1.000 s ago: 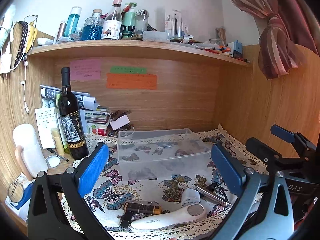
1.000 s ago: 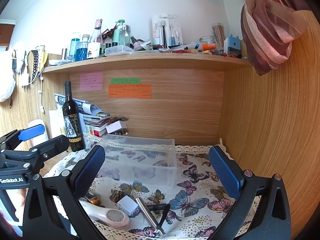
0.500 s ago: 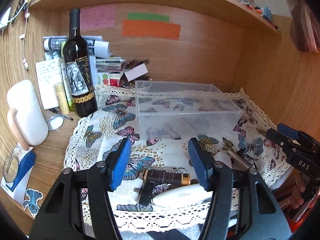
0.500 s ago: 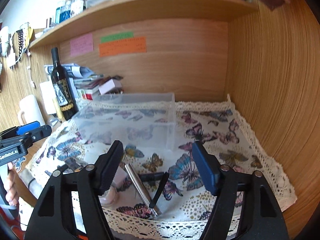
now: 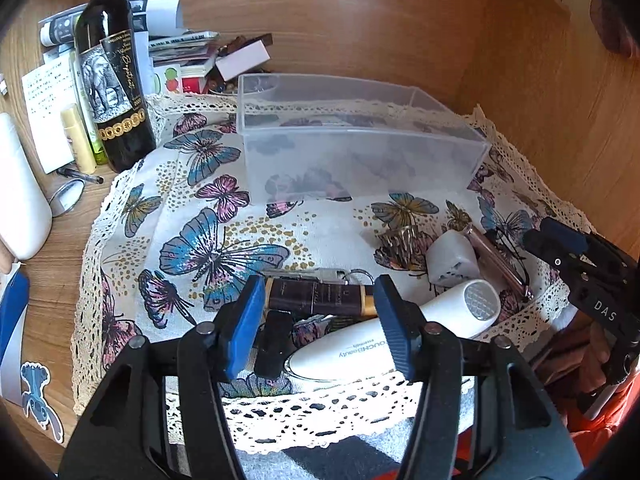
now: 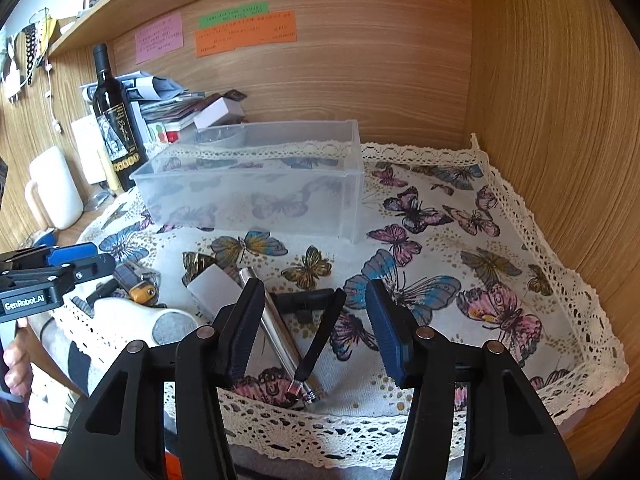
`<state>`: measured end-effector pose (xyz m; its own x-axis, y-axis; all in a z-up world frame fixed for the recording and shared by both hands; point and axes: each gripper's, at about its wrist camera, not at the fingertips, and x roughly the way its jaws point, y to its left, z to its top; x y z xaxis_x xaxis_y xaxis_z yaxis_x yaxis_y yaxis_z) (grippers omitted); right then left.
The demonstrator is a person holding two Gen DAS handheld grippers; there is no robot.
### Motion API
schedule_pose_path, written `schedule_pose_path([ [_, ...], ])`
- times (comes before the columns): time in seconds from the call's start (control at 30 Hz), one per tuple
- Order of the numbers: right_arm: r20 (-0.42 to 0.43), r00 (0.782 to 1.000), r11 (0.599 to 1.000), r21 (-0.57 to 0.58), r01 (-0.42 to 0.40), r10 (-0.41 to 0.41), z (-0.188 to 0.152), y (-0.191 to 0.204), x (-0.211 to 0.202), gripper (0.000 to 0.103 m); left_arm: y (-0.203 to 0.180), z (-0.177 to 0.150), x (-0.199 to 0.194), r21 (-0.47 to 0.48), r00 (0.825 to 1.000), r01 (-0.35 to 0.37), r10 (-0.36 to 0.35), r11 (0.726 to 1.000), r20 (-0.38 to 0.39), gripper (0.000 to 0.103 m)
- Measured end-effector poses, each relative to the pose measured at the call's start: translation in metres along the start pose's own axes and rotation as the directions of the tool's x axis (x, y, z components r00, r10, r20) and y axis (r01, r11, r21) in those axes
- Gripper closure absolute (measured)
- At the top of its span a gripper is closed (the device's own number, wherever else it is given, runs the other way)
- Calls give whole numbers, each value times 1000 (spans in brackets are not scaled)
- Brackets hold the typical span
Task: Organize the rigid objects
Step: 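Grasp the black-gold perfume bottle with the left tool while the right tool grasps the black clip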
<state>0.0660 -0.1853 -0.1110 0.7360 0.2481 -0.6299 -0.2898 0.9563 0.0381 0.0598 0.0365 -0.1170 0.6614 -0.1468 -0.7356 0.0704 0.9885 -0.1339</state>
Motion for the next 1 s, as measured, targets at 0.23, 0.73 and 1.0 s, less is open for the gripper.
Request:
schedule_pose_path([
  [0.23,-52,998,1000,20,-16,17,-4,-7,9,63,3,-2,16,27,998,-48,49,998,-48,24],
  [0.73,-196,978,997,-11,-72,68,1,-10,47,67,18,6,38,22,990,21,-18,1000,-140,11],
  [1.0,-227,971,996,-27,-86,78,8,-3,63,65,23,9,39,19,991,38,-35,999,-132,22],
])
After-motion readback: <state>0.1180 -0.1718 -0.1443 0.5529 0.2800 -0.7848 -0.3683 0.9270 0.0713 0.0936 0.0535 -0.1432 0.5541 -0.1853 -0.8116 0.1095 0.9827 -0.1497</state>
